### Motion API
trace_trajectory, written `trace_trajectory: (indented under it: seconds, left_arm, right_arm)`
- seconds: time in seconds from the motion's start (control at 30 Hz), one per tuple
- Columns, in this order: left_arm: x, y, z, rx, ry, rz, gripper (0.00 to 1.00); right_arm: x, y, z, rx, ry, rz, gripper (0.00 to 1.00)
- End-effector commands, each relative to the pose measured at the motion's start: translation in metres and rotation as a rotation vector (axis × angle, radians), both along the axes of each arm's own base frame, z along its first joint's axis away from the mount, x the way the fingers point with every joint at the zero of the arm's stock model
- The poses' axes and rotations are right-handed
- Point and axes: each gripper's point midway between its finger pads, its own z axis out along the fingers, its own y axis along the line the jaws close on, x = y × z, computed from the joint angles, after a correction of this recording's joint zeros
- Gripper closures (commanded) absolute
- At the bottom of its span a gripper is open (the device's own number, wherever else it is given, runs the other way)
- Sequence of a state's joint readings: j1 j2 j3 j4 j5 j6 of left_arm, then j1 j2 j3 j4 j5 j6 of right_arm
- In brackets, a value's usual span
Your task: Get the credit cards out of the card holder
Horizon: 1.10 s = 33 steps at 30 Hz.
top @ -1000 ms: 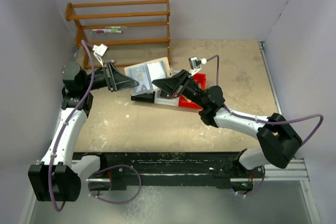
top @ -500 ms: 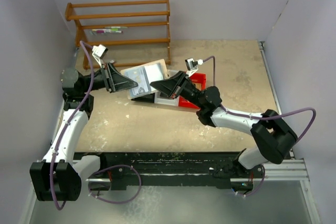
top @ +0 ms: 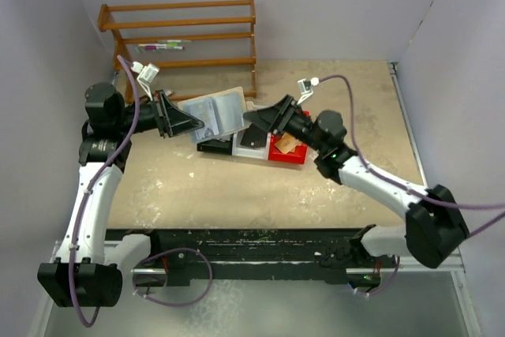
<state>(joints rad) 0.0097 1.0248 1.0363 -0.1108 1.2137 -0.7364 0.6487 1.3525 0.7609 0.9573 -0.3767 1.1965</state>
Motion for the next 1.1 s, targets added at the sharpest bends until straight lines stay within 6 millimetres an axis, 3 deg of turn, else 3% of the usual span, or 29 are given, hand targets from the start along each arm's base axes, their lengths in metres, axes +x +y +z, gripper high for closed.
trace_trajectory:
  seconds: [0.0,0.07,0.17,0.23,0.4,0.53,0.67,0.83,1.07]
  left_arm:
    - [0.013,0.019,-0.02,0.241,-0.124,0.139,1.0]
    - [0.025,0.03,-0.038,0.333,-0.096,0.2,1.0]
    - [0.032,0.038,-0.059,0.402,-0.054,0.216,1.0]
    - [0.034,0.039,-0.066,0.412,-0.04,0.21,1.0]
    - [0.038,0.042,-0.07,0.43,-0.036,0.231,1.0]
    - [0.026,0.032,-0.062,0.376,-0.038,0.161,1.0]
    - [0.011,0.021,-0.05,0.305,-0.053,0.083,1.0]
    - [-0.004,0.011,-0.037,0.225,-0.05,-0.01,1.0]
    - [-0.011,0.006,-0.025,0.168,-0.042,-0.049,1.0]
  right_arm:
    - [0.037,-0.04,-0.012,-0.391,0.011,-0.266,0.4]
    - [0.04,-0.047,0.024,-0.392,-0.089,-0.325,0.4]
    - [0.018,-0.04,0.063,-0.307,-0.204,-0.26,0.42]
    - [0.0,-0.025,0.085,-0.253,-0.265,-0.177,0.44]
    - [-0.048,0.036,0.107,-0.204,-0.36,0.047,0.44]
    - [-0.051,0.071,0.092,-0.205,-0.317,0.155,0.44]
    - [-0.052,0.084,0.062,-0.246,-0.273,0.235,0.44]
    - [-0.054,0.08,0.046,-0.26,-0.248,0.285,0.45]
    - [-0.04,0.06,0.025,-0.291,-0.206,0.26,0.47]
